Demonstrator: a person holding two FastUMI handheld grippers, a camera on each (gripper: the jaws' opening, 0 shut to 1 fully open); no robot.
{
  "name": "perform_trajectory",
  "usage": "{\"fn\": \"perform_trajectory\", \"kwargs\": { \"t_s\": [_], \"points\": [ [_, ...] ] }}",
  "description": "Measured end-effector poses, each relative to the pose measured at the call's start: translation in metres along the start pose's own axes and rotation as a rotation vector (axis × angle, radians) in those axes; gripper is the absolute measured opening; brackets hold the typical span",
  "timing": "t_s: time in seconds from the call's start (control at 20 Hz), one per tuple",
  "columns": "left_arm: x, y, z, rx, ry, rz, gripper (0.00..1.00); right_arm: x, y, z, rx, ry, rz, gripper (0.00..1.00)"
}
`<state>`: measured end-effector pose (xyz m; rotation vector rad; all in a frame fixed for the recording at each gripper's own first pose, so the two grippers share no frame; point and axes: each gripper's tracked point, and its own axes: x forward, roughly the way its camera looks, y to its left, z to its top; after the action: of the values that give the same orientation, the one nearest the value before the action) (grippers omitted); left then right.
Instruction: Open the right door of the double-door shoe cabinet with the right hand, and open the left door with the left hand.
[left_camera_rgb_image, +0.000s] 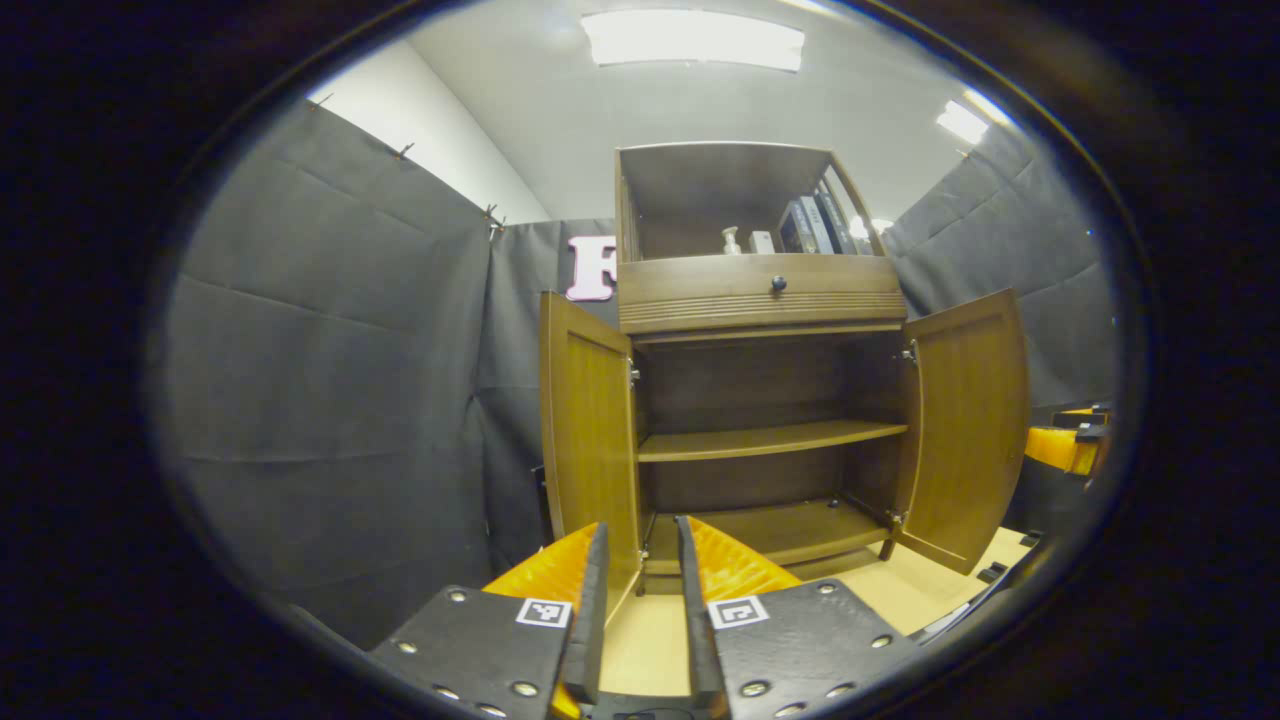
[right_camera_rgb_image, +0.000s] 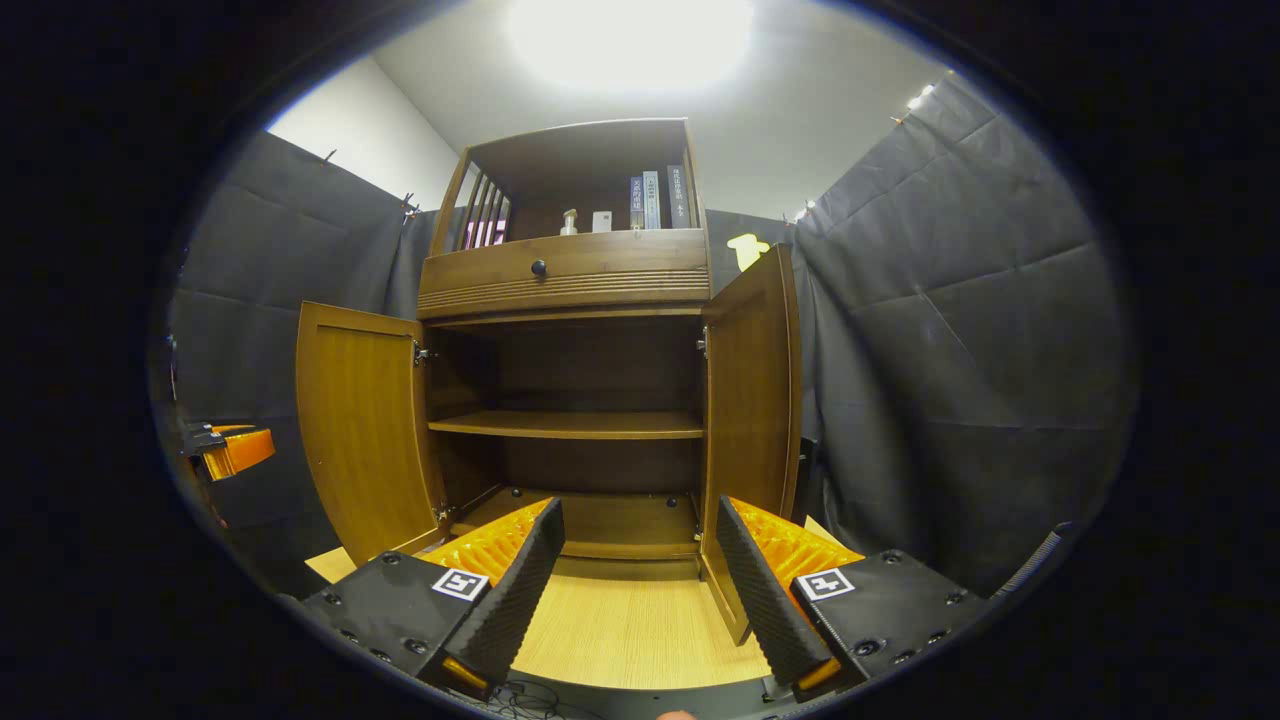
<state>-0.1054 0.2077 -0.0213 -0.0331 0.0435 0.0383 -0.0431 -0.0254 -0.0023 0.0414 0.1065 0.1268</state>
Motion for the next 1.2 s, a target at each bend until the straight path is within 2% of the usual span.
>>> {"fn": "perform_trajectory", "kwargs": {
  "t_s": [0.3, 1.2],
  "points": [
    [-0.002, 0.003, 0.013, 0.005, -0.044, 0.024, 0.97, -0.002, -0.003, 0.002, 0.004, -0.006, -0.003, 0.94],
    [-0.01, 0.006, 0.019, 0.016, -0.052, 0.037, 0.97, -0.009, -0.003, 0.009, -0.008, -0.027, -0.012, 0.94]
  ]
}}
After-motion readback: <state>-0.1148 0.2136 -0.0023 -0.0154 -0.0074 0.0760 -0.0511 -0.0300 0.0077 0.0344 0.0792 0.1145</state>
